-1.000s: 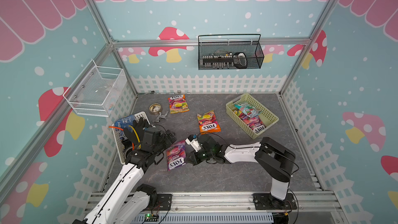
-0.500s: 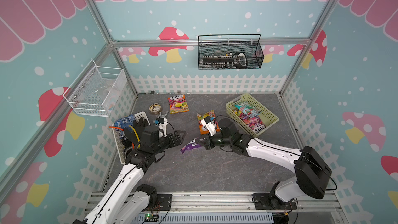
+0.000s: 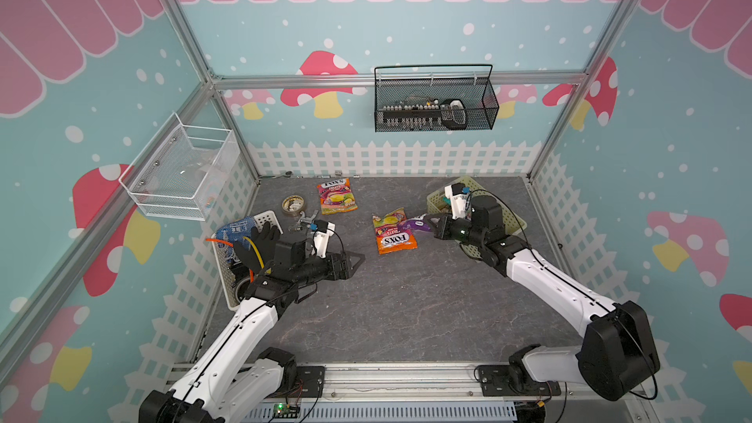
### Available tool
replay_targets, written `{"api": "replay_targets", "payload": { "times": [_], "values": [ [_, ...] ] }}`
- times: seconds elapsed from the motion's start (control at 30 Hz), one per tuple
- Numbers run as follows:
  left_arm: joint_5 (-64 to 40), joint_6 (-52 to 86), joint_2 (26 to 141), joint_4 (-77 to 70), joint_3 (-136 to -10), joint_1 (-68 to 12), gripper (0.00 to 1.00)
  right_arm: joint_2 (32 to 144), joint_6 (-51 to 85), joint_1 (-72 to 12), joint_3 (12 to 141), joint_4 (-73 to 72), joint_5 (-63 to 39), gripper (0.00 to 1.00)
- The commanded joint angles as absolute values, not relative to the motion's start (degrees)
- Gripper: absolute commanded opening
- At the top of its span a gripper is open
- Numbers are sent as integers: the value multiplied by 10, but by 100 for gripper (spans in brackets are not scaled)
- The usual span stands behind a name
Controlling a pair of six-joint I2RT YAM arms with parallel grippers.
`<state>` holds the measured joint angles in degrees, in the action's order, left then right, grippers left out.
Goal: Put the candies in the basket
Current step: Pick up the candy at the center of the board, then place the candy in the basket.
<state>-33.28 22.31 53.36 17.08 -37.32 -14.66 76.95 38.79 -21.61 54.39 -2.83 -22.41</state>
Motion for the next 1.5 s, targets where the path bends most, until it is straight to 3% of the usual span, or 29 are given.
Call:
{"api": "replay_targets", "payload": {
  "times": [0.0,0.13,0.3,0.7,0.9,1.2,1.47],
  "values": [
    [-384,207,518,144,-371,-145,99,766,367,-175,571,-44,-224,0],
    [-383,205,489,128,-367,-145,99,781,366,-118,581,-65,-228,0],
    [-306,202,467,121,-376,-145,99,823,370,-46,602,-91,-257,0],
    [-226,194,452,112,-383,-145,99,875,364,43,658,-118,-260,0],
    [-232,200,444,107,-376,-145,99,893,359,68,664,-124,-284,0],
    [-237,203,441,107,-372,-145,99,887,382,88,532,-208,-307,0],
    [-238,204,438,108,-370,-145,99,894,376,91,540,-210,-312,0]
  ]
}}
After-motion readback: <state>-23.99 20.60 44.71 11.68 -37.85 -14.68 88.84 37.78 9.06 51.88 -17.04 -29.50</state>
